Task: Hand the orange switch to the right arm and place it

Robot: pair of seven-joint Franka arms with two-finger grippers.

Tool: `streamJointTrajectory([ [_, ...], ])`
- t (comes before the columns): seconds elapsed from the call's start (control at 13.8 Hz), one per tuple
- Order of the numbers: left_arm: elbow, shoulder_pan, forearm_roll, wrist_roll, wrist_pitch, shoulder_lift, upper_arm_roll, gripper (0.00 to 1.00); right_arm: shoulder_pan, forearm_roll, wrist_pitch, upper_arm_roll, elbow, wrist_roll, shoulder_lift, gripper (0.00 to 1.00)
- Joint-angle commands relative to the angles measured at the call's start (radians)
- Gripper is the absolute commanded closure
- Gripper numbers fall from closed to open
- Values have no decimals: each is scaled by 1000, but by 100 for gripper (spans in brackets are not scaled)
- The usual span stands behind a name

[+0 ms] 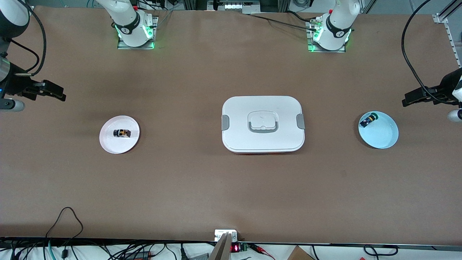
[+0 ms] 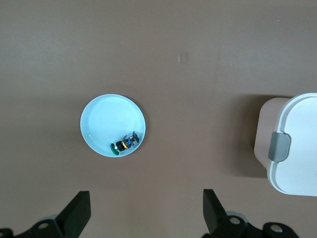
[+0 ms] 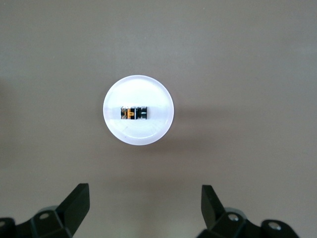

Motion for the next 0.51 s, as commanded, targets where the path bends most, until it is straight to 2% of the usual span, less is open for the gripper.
streamJointTrajectory([
  [0.0,27,1,-14,-6,-17,12,0,0,-4,3,2,5,-5,16,-10,0],
  [0.44,27,1,-14,-8,-19,11,0,0,-2,4,17,6,15,16,1,0],
])
